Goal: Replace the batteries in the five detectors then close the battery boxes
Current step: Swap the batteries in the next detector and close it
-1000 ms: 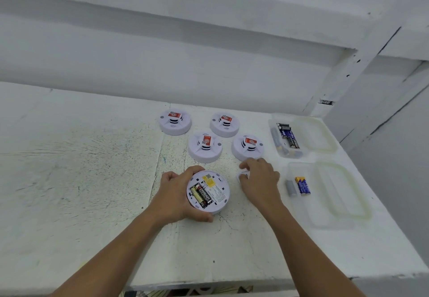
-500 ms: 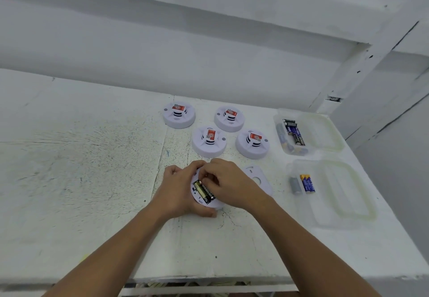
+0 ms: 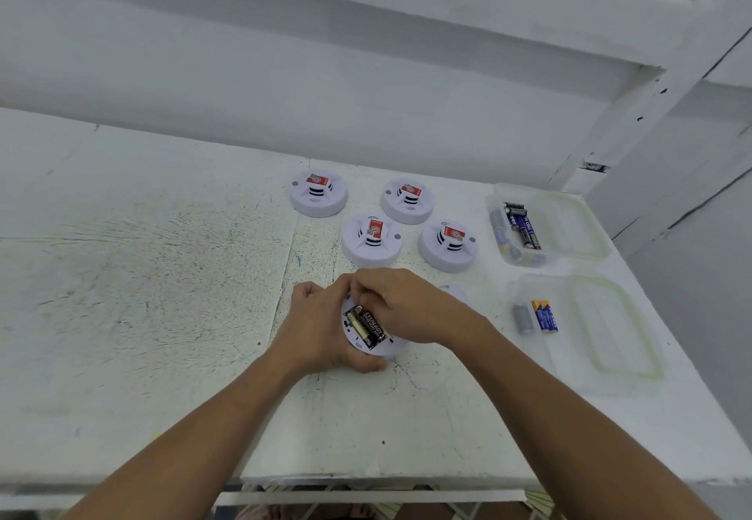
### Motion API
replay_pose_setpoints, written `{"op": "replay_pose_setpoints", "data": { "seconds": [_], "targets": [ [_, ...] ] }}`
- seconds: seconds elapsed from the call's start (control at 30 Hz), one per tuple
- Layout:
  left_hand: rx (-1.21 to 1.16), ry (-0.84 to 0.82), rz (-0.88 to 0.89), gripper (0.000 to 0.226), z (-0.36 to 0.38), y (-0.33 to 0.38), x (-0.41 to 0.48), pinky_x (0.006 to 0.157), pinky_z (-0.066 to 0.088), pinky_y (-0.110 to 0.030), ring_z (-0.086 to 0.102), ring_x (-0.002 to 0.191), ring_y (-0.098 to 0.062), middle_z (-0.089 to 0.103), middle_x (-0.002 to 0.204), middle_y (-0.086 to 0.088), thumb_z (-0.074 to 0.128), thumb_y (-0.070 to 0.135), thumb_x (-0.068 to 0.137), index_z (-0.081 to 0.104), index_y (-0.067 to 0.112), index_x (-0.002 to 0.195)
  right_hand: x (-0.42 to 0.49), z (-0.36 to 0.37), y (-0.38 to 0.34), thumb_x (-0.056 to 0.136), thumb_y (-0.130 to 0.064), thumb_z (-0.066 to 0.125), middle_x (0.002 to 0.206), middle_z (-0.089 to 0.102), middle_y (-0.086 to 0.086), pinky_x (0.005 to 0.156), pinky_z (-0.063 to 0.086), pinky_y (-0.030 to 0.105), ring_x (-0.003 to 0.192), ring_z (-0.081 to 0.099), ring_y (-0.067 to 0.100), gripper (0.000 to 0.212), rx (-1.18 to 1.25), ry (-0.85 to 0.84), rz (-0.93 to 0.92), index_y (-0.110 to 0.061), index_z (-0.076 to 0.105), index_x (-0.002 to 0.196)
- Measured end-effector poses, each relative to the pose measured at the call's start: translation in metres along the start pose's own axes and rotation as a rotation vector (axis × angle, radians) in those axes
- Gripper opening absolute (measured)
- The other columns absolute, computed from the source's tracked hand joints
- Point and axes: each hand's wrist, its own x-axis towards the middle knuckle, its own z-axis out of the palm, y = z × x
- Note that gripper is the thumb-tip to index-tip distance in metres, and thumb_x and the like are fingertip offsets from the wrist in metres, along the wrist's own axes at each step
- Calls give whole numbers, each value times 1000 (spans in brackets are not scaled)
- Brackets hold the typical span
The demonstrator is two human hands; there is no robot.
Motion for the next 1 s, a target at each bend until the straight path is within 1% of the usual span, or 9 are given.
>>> {"op": "replay_pose_setpoints", "data": {
  "seconds": [0.13, 0.23, 0.33, 0.4, 0.53, 0.63, 0.73, 0.87, 1.0],
  "targets": [
    [14, -16, -6, 87, 1, -1, 0, 89, 21, -21, 43, 92, 1, 57, 87, 26, 74, 70, 34, 33, 45, 106, -12, 1, 4, 86, -20, 60, 81, 61, -2, 64, 46, 30, 74, 55, 14, 11, 97, 78, -14, -20, 49, 85],
    [4, -8, 0, 92, -2, 3, -1, 93, 19, -21, 48, 90, 5, 59, 91, 27, 73, 69, 34, 35, 43, 113, -20, 5, 5, 82, -19, 65, 79, 62, -2, 64, 47, 27, 71, 55, 10, 18, 164, 132, 6, -22, 48, 86],
    [-8, -9, 3, 94, -2, 3, -1, 95, 20, -23, 48, 93, 7, 60, 94, 27, 73, 70, 34, 37, 42, 116, -24, 10, 4, 82, -19, 67, 79, 62, -9, 62, 46, 13, 69, 55, -1, 19, 250, 169, 54, -26, 52, 92],
    [-16, -8, 6, 94, -2, 3, -1, 94, 20, -22, 45, 96, 8, 59, 95, 29, 74, 69, 33, 35, 46, 115, -27, 11, 6, 81, -16, 70, 79, 64, -9, 68, 50, 17, 72, 59, 0, 19, 431, 214, 123, -24, 58, 93],
    [-20, -6, 5, 93, -2, 4, -1, 92, 23, -25, 41, 95, 15, 57, 94, 32, 74, 70, 33, 35, 46, 114, -34, 0, 11, 82, -2, 69, 83, 67, 7, 68, 57, 34, 76, 66, 22, 19, 1010, 286, 230, -13, 60, 95],
    [-5, -6, 4, 94, 0, 1, 0, 91, 23, -26, 45, 99, 2, 57, 97, 32, 76, 71, 33, 37, 46, 114, -46, -17, 20, 85, 5, 61, 83, 65, 16, 63, 58, 35, 71, 66, 27, 15, 1430, 316, 330, -5, 57, 95],
    [-11, -11, -26, 96, 3, -4, 2, 86, 20, -13, 42, 105, -11, 57, 100, 32, 77, 72, 30, 35, 49, 114, -60, -39, 38, 87, 7, 56, 80, 65, 15, 62, 59, 32, 66, 68, 23, 11, 1547, 455, 410, -2, 58, 94],
    [-20, -12, -29, 93, 3, -5, 2, 85, 19, -13, 42, 106, -12, 57, 100, 33, 76, 73, 30, 36, 51, 111, -84, -69, 69, 86, 7, 58, 79, 64, 16, 65, 61, 35, 65, 67, 26, 14, 1319, 680, 510, -2, 57, 97],
    [-6, -3, -22, 96, 3, -4, 3, 84, 20, -20, 44, 104, -11, 57, 100, 32, 75, 73, 29, 37, 47, 114, -105, -80, 105, 84, -1, 62, 78, 67, 12, 62, 59, 35, 61, 69, 28, 16, 381, 703, 788, -11, 58, 96]
  ]
}}
